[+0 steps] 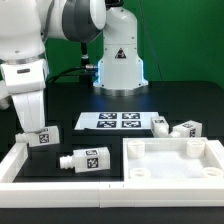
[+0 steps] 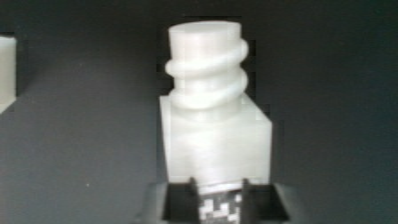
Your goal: Assemble one leg
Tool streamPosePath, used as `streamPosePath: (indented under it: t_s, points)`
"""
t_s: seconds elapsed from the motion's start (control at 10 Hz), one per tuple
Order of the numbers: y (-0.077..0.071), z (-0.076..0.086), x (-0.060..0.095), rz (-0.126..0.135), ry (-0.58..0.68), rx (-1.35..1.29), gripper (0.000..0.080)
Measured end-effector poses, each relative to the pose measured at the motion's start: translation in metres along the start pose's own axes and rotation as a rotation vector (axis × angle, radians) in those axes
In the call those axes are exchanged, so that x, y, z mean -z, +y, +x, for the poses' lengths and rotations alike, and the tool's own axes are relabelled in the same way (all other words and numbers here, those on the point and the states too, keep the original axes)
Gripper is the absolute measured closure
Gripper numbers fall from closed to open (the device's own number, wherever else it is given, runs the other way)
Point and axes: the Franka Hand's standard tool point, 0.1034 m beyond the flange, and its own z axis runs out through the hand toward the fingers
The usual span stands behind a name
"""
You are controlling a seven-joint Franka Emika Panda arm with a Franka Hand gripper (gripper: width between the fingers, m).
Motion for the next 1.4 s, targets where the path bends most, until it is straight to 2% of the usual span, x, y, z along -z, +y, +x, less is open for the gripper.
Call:
streamPosePath:
  t_s: [0.1,0.2,0.4,0.6,0.7,0.8,0.9,1.0,1.1,1.2,1.3,1.4]
  points:
    - [0.000,0.000,0.000,0.000,0.000,-0.001,0.0776]
    - [0.000,0.000,0.000,0.000,0.000,-0.001,0.0792]
    - [0.000,-0.001,0.000,0.000,-0.001,0.001,0.0797]
    - [0.002,-0.005,0.007,-0.007,-0.001,-0.006,0.0798]
    - [0.001,-0.008,0.008,-0.011,-0.004,-0.006,0.0753]
    - [0.001,-0.007,0.006,-0.007,-0.003,-0.016,0.0753]
    - [0.000,-0.006,0.003,-0.001,0.001,-0.032,0.0615]
    - [-0.001,-0.004,-0.001,0.005,0.004,-0.046,0.0438]
    - [-0.001,-0.001,-0.003,0.009,0.006,-0.062,0.0438]
    - [-0.001,0.002,-0.006,0.015,0.008,-0.069,0.0302]
    - [-0.002,0.003,-0.009,0.021,0.011,-0.070,0.0302]
    - [-0.006,0.003,-0.015,0.030,0.017,-0.066,0.0179]
